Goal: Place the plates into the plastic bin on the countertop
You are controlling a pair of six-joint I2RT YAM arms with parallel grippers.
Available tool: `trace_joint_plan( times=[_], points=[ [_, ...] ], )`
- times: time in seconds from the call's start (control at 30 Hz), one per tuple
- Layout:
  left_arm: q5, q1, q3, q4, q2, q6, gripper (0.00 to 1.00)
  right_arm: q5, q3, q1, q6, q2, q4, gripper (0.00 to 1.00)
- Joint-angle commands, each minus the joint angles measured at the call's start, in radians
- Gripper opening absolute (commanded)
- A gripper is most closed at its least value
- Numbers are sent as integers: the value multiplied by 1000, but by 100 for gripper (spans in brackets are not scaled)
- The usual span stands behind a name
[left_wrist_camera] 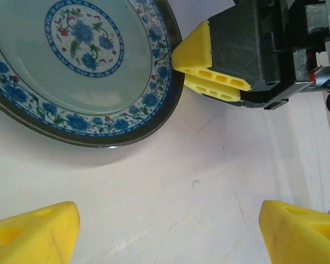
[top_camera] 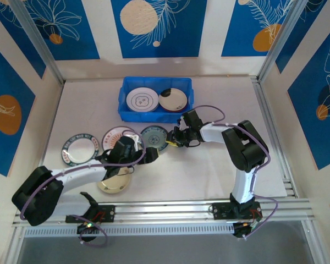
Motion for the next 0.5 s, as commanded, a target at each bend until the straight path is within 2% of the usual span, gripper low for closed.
trace_joint_plan(
  times=[0.0,0.23,0.47],
  points=[
    [-5,16,-11,13,-32,-6,85,-34,32,7,8,24,-12,26],
    [-7,35,-15,11,-36,-3,85,-42,44,7,15,49,-10,20],
    [-2,52,-17,9,-32,6,85,-43,24,1,17,33,2,7]
  ],
)
